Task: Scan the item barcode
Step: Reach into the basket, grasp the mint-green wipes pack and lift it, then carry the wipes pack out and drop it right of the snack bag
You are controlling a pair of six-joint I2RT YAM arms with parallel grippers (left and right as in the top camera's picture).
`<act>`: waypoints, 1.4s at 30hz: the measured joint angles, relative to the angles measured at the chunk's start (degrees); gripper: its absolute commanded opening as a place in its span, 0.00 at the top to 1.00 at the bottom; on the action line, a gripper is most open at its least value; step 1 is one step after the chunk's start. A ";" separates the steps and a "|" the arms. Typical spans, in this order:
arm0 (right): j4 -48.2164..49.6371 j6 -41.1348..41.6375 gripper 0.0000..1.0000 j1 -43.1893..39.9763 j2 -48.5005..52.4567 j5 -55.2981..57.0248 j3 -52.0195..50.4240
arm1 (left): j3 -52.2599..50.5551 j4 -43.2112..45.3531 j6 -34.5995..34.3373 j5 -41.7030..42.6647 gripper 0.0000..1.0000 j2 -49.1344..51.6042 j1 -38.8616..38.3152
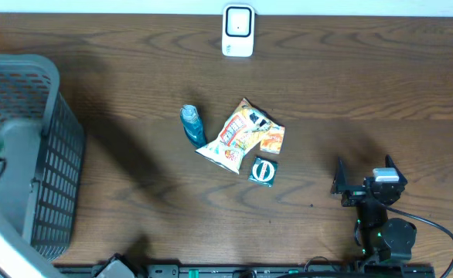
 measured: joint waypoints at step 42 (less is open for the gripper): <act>-0.02 0.00 0.01 0.00 0.00 0.48 0.00 | 0.15 34.27 17.03 -5.44 0.28 48.96 -93.29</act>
